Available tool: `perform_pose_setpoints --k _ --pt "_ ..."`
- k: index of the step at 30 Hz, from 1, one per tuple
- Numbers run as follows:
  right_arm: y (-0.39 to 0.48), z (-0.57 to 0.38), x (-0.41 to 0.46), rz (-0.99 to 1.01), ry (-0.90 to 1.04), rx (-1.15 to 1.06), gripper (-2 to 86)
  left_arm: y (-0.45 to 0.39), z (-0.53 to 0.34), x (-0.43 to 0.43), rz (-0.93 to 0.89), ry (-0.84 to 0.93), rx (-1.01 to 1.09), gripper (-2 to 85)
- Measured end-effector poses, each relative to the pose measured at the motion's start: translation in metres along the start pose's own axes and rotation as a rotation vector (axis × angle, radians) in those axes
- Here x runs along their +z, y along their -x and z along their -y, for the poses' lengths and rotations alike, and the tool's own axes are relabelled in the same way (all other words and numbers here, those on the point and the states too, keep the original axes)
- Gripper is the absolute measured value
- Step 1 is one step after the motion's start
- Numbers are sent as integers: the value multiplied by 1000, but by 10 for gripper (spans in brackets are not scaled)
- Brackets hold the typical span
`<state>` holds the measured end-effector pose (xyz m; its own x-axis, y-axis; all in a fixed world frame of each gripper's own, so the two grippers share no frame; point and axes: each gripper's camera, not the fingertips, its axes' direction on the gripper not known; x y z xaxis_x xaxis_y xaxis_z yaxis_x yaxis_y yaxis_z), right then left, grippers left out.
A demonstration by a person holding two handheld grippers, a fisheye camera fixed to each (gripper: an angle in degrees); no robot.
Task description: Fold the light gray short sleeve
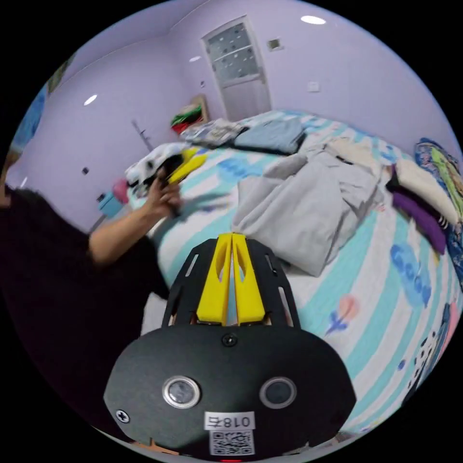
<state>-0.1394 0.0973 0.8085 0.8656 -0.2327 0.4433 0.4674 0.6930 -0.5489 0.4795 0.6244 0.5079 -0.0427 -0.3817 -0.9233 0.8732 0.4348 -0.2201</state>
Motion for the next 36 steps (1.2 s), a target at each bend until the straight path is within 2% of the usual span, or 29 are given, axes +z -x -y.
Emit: perform_pose_setpoints --k 2,4,7,10,14,16,17,19,21,24,28,31,34,36 --pt "29 -52 -2 128 140 37 -4 -14 5 6 11 42 16 115" --pt "36 -84 -15 190 130 84 5 -36 8 15 40 111 31 122" --pt "18 -109 -45 55 -20 169 55 -66 16 36 120 187 41 141" --pt "-22 -94 -57 -108 -147 170 98 -91 28 78 163 286 43 164" --pt "-83 -43 -26 -205 -167 182 125 -114 38 142 231 444 49 172" --pt "-101 -27 -1 -207 -109 203 121 -120 41 182 351 578 39 147" --pt "-110 -21 20 -225 -18 218 112 -120 40 191 388 624 31 131" --pt "-121 -25 49 -206 173 264 54 -128 35 209 516 769 54 9" --pt "-113 -45 38 -226 107 285 22 -147 40 190 527 700 80 -2" --pt "-93 -95 -14 -212 -54 336 8 -185 46 114 463 463 13 -7" --pt "-59 -178 -71 -210 -116 400 3 -237 17 -2 486 263 -174 -9" --pt "-48 -233 -87 -186 -40 478 2 -258 -16 -61 538 251 -355 -9" --pt "-44 -269 -86 -71 62 522 2 -268 -31 -89 528 281 -445 -9" --pt "-40 -279 -87 -61 79 518 3 -276 -27 -96 527 313 -452 -9"
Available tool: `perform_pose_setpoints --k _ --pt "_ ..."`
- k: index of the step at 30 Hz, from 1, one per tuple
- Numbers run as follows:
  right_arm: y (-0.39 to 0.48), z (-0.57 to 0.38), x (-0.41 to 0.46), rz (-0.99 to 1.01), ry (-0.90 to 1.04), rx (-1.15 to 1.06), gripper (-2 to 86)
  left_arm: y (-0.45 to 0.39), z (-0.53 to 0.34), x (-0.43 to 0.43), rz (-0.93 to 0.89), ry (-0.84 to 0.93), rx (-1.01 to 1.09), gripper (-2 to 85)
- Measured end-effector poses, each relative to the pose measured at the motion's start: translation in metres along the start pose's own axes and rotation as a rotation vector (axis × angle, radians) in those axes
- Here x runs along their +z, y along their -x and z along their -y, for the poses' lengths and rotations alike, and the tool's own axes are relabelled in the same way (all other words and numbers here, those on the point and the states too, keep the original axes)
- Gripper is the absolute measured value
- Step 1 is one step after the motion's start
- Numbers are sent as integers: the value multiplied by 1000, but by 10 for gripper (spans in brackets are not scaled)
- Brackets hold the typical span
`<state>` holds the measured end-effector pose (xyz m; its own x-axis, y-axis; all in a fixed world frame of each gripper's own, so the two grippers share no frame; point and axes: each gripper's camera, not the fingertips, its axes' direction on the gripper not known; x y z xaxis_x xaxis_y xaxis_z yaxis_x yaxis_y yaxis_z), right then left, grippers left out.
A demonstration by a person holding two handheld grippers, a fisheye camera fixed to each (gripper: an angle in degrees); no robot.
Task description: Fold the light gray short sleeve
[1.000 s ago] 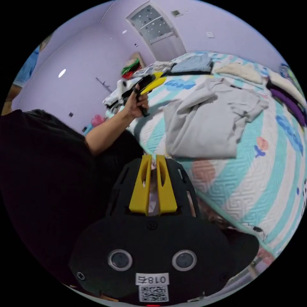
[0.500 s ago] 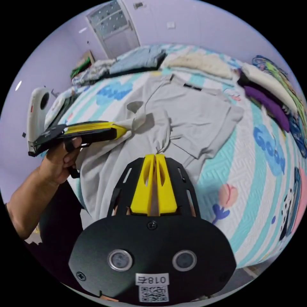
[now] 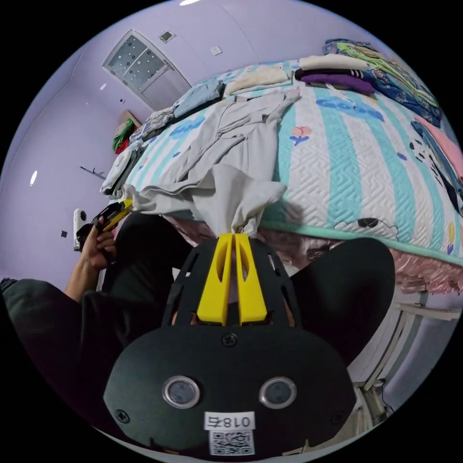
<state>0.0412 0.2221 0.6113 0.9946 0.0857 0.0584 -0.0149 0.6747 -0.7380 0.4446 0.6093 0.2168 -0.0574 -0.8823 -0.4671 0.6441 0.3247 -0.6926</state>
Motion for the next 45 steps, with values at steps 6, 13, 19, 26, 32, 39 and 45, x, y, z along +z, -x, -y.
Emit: perform_pose_setpoints --k 6,13,19,26,32,39,45 --pt "-8 -15 -13 125 123 -62 10 -26 2 -43 21 67 91 8" --pt "-14 -29 -66 36 -96 -124 65 -93 10 -93 192 -99 340 59" --pt "15 20 -43 -116 -288 -318 80 -198 59 17 181 -4 710 89" --pt "19 108 58 -338 -183 -544 87 -275 126 175 354 80 1067 101" --pt "-4 136 93 -342 -115 -557 88 -275 170 296 449 308 1193 99" --pt "-16 147 113 -375 -41 -575 62 -243 207 329 573 367 1107 22" --pt "-46 151 76 -247 -134 -379 0 -195 257 276 317 295 870 -8"
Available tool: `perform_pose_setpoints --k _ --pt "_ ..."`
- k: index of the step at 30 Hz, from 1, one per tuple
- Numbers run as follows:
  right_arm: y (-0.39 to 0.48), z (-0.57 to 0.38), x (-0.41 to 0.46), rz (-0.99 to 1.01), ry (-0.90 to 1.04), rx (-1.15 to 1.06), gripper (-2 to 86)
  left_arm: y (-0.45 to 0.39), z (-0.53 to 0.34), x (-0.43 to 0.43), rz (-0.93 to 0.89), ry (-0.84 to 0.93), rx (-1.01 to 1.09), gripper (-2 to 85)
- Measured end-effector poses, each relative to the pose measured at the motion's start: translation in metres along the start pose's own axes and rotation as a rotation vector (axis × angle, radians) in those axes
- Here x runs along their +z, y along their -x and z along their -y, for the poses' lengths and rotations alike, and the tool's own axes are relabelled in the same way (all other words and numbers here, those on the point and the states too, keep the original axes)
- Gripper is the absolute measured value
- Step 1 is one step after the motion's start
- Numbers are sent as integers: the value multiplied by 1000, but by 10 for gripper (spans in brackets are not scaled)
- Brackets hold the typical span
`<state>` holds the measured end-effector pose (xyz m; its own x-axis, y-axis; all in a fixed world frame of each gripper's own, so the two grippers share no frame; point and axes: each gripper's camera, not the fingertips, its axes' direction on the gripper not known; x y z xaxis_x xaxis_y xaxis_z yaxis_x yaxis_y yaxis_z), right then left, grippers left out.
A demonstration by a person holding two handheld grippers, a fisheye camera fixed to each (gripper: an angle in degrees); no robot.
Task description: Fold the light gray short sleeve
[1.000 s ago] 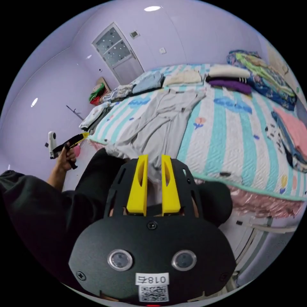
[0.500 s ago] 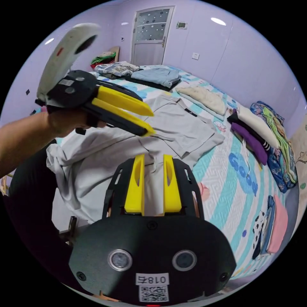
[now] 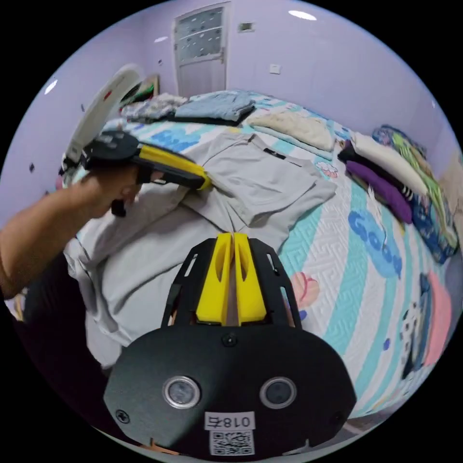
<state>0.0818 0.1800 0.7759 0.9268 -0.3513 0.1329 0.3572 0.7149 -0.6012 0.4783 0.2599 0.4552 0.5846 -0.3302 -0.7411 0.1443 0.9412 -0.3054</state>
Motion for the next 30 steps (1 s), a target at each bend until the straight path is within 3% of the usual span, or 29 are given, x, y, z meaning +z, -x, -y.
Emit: perform_pose_setpoints --k 4,8,13,17,21,23,26,28,30 --pt "-64 -17 -17 305 -104 343 -5 81 -29 -19 -304 -109 -252 -10" --pt "-111 -50 -41 262 -199 549 -5 156 -76 -48 -303 -225 -455 -10" --pt "-158 -131 -87 245 -417 913 -4 257 -212 -117 -319 -569 -803 -10" --pt "-172 -198 -83 305 -423 1157 2 300 -305 -125 -309 -575 -989 -9" --pt "-172 -207 -69 396 -289 1130 18 330 -346 -96 -477 -387 -1092 -2" --pt "-175 -220 -77 439 -308 1146 38 337 -358 -103 -506 -412 -1107 13" --pt "-165 -225 -111 300 -351 1088 56 342 -363 -140 -373 -408 -1084 52" --pt "-149 -206 -127 171 -325 959 67 326 -344 -183 -123 -418 -957 62" --pt "-128 -174 -127 126 -286 813 81 304 -308 -198 -48 -420 -786 66"
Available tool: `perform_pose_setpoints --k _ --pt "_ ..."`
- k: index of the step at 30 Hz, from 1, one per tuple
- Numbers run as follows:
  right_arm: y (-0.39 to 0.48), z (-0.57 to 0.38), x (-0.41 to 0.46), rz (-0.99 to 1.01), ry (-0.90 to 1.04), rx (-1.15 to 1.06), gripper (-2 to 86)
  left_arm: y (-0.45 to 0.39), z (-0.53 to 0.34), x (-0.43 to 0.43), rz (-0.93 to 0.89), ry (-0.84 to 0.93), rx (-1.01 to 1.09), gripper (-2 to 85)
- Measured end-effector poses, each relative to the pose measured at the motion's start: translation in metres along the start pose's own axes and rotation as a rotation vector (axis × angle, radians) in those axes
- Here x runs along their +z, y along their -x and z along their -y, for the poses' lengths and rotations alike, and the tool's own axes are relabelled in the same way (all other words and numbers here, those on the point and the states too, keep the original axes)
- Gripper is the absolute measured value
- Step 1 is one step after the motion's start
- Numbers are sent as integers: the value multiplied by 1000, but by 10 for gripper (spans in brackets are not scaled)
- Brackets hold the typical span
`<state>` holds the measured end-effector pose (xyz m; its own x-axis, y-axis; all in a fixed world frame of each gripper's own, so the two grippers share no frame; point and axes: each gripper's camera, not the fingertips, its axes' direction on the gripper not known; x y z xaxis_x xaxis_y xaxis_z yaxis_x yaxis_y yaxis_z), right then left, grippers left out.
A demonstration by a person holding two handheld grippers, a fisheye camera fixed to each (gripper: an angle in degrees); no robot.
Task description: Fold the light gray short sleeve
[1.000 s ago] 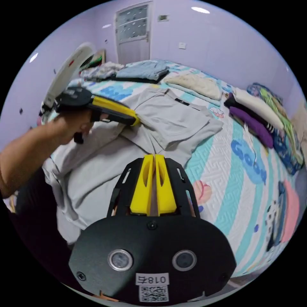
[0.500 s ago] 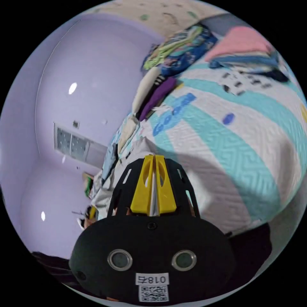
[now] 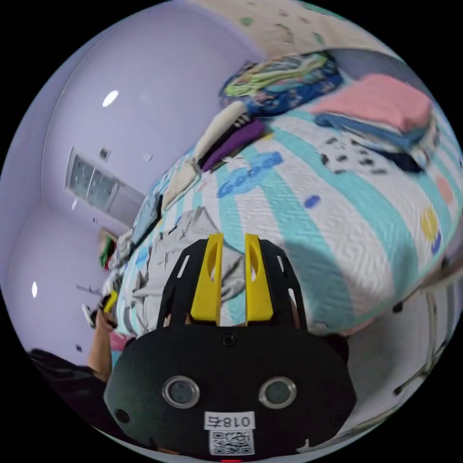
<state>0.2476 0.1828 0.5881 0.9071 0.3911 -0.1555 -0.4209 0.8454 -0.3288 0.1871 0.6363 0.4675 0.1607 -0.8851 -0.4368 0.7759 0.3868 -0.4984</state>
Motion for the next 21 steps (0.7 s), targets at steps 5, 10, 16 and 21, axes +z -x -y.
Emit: perform_pose_setpoints --k 5,10,16,21 --pt "121 -12 90 -61 153 -370 112 -140 -2 76 13 165 457 97" --pt "173 -45 158 -263 223 -548 122 -221 -40 155 349 268 729 138" --pt "159 -84 160 -329 270 -513 30 -179 -45 154 477 342 614 33" --pt "118 -99 110 -171 159 -260 12 -129 -33 99 363 261 390 -3"
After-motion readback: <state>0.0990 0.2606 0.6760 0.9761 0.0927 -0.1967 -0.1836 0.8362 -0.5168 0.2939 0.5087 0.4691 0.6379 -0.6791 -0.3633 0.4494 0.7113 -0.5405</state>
